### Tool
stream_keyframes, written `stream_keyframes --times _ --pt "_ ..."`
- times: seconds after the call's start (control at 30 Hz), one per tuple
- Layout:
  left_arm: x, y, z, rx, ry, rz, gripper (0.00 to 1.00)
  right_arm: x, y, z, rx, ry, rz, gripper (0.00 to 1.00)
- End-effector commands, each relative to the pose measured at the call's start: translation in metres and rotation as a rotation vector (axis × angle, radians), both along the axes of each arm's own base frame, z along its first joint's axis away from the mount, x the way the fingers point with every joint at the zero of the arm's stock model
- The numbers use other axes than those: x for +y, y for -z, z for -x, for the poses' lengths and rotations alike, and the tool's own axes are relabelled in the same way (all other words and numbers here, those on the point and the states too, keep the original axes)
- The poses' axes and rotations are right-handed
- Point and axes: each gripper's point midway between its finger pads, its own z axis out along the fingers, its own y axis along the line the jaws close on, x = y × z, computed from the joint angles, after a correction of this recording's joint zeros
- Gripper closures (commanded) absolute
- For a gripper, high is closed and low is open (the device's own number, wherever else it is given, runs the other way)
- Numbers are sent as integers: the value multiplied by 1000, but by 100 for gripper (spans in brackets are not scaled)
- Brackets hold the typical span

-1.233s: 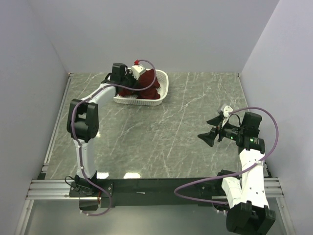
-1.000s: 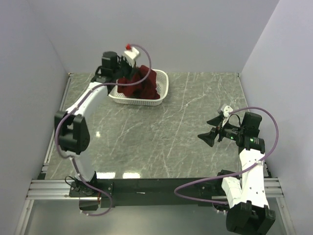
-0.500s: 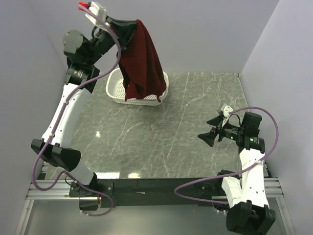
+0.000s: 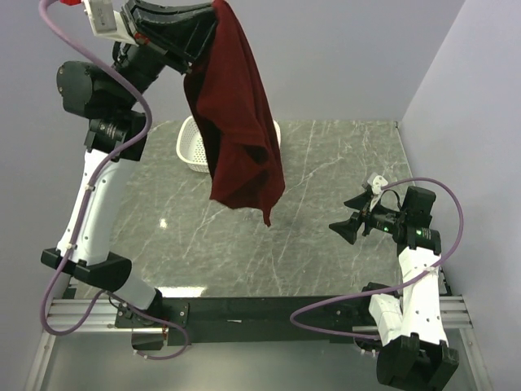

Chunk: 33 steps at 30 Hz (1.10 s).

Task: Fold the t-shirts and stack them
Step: Move the tshirt to the center of the board

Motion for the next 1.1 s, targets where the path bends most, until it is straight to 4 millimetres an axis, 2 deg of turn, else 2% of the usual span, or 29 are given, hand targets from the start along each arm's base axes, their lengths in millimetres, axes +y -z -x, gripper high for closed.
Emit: stream_keyframes --times 0.0,0.07,0.1,0.13,0.2,0.33,0.43,0.47,0.5,0.53,0.57,0.63,0.67,0.73,0.8,0.93,0.97,1.03,1.07 --pt "0 -7 26 -11 93 40 99 0 -10 -1 -33 -8 -4 0" --pt "-1 -5 38 -22 129 47 99 -1 -10 -1 -35 -5 0 0" --pt "-7 6 35 6 152 31 99 -1 -10 -1 -35 -5 0 0" --pt "-9 6 44 0 172 28 99 0 -10 -1 -35 -6 -1 0" --pt "-18 16 47 19 208 2 99 0 -10 -1 -32 -6 -2 0" --pt "-34 29 72 13 298 -52 99 -1 -10 -2 -30 -5 -1 0" --pt "-45 43 80 15 312 -91 99 -1 -10 -2 -36 -3 2 0" --pt "-46 47 79 21 304 -100 99 -1 -10 -2 -33 -4 0 0" --pt "-53 62 70 53 290 -124 99 -1 -10 -2 -33 -4 0 0" --pt "-53 65 72 63 284 -126 99 -1 -10 -2 -34 -4 1 0" --pt "-59 81 62 87 261 -147 99 -1 -10 -2 -34 -2 2 0" --pt "-63 97 57 127 238 -166 100 -2 -9 -2 -31 1 2 0" --pt "-70 116 49 153 222 -192 99 -2 -10 -2 -33 2 2 0" --pt "-76 134 44 194 211 -218 100 -2 -10 -2 -35 1 1 0" --pt "-85 162 32 240 189 -261 99 -1 -9 -2 -33 0 1 0" --pt "-102 224 3 364 125 -358 99 -1 -9 -2 -31 -1 1 0" --pt "-105 245 -3 381 103 -395 99 -1 -10 -2 -33 -2 1 0" --pt "-107 272 -21 432 26 -429 100 -2 -9 -2 -34 1 3 0" --pt "-107 292 -28 448 -9 -462 100 -2 -10 -2 -34 2 3 0"
